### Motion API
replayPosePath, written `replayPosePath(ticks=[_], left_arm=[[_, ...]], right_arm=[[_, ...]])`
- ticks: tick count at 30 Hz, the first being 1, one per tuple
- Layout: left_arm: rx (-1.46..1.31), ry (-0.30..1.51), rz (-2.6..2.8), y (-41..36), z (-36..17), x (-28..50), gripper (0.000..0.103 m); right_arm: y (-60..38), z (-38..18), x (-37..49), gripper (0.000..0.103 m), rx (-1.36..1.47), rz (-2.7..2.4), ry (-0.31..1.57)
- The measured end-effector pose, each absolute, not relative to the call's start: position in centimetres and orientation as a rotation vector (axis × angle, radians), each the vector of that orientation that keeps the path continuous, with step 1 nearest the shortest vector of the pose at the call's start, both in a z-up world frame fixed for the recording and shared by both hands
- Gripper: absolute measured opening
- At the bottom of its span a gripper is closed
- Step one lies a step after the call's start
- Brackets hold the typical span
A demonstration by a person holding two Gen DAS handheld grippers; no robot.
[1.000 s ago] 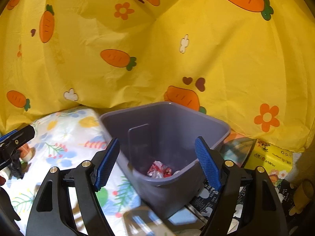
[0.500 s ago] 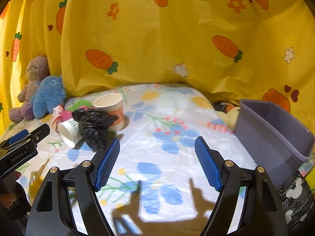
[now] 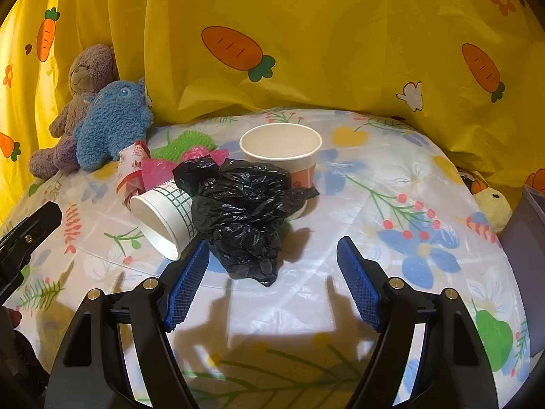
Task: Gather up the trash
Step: 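Grasp the black plastic bag with the right tool while the left tool grasps the checked cup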
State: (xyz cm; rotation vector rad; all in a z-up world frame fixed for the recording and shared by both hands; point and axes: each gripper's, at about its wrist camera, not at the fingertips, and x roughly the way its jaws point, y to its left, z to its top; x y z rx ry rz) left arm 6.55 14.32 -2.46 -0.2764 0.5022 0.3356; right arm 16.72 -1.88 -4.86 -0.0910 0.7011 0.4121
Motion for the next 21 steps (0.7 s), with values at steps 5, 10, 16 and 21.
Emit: replayPosePath(ticks=[5, 10, 16, 21], left_arm=[[-0.288, 0.501, 0.307, 14.4, -2.6, 6.8, 0.090], [-0.284, 0.500, 0.286, 14.1, -2.7, 7.1, 0.090], [-0.292, 0.513, 0.233, 13.4, -3.0, 7.7, 0.090], [-0.305, 0.557, 0.128, 11.4, -3.5, 9.1, 0.090]], right_arm=[[-1.1, -5.6, 18.2, 0.066, -0.085, 0.424, 0.740], [-0.8, -6.3, 18.9, 0.033, -0.082, 0.456, 0.775], [-2.1, -6.1, 17.2, 0.008, -0.090, 0.465, 0.720], [-4.8, -5.0, 15.5, 0.007, -0.035, 0.452, 0.656]])
